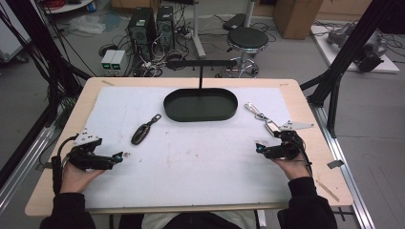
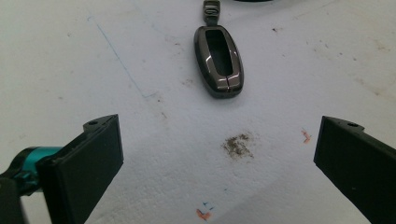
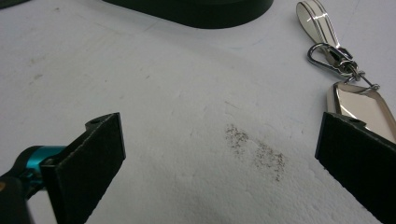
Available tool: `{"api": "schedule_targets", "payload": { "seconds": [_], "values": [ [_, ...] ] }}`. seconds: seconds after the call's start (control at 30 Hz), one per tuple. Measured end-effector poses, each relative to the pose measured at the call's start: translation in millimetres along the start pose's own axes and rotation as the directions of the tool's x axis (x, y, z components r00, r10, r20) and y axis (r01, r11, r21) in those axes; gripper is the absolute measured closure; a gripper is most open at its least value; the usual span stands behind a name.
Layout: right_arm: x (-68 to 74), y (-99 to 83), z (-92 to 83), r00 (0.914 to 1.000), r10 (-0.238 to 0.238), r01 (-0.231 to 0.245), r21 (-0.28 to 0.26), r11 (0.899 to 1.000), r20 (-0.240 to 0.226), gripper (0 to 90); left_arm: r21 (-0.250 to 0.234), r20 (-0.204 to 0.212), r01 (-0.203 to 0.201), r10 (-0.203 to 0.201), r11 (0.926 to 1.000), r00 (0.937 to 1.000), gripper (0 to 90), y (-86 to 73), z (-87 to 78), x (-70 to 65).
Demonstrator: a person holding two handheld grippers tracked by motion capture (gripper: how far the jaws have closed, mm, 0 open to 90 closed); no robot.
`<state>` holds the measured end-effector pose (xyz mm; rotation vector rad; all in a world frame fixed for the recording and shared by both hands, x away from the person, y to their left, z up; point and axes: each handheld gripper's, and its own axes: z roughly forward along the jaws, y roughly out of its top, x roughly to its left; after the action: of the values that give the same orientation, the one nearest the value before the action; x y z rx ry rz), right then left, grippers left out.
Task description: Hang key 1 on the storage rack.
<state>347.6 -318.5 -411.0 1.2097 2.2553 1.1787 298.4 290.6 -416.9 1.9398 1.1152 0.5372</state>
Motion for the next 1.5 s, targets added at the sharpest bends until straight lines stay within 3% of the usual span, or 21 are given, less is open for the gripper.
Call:
{"api": "schedule_targets", "payload": {
  "seconds": [0.3, 0.37, 0.73, 0.87, 0.97, 1.17, 1.3, 1.5],
  "values": [
    [-3.8, 18.6, 11.4, 0.9999, -0.002, 0.001, 0.031, 1.0, 0.011, 0.7, 0.012, -0.004, -0.006, 0.006, 0.9999, 1.0, 1.8, 0.2, 3.6, 0.0],
    [-4.1, 22.2, 14.3, 0.9993, -0.022, 0.021, 0.019, 1.0, 0.029, 0.7, 0.012, -0.005, -0.007, 0.007, 0.9999, 1.0, 1.8, 0.1, 3.6, 0.1],
    [-10.6, 48.3, 26.0, 0.9992, -0.035, 0.034, 0.041, 0.999, 0.02, 0.8, 0.012, 0.0, -0.007, 0.007, 0.9999, 1.0, 1.8, -1.2, 0.8, -1.9],
    [-19.5, 61.1, 28.6, 1.0, 0.009, -0.009, 0.027, 1.0, -0.003, 0.8, 0.015, -0.003, -0.007, 0.007, 0.9999, 1.0, 1.8, -3.3, -0.3, -2.7],
    [-24.0, 68.6, 30.1, 0.9999, 0.012, -0.011, 0.021, 1.0, -0.002, 0.8, 0.012, -0.004, -0.006, 0.006, 0.9999, 1.0, 1.8, -4.1, -1.5, -2.6],
    [-28.8, 84.3, 38.4, 0.9997, -0.014, 0.013, 0.061, 0.998, 0.019, 0.8, 0.012, -0.003, -0.005, 0.005, 0.9999, 1.0, 1.8, -4.3, -1.4, -2.1],
    [-37.1, 91.5, 44.7, 0.9998, 0.006, -0.007, 0.074, 0.997, 0.021, 0.8, 0.009, -0.004, -0.005, 0.005, 1.0, 1.0, 1.8, -4.9, -1.8, -1.7],
    [-43.6, 101.1, 51.8, 0.9993, -0.005, 0.002, 0.096, 0.995, 0.037, 0.8, 0.007, -0.008, -0.001, 0.001, 1.0, 1.0, 1.8, -5.8, -2.5, -1.2]
  ]
}}
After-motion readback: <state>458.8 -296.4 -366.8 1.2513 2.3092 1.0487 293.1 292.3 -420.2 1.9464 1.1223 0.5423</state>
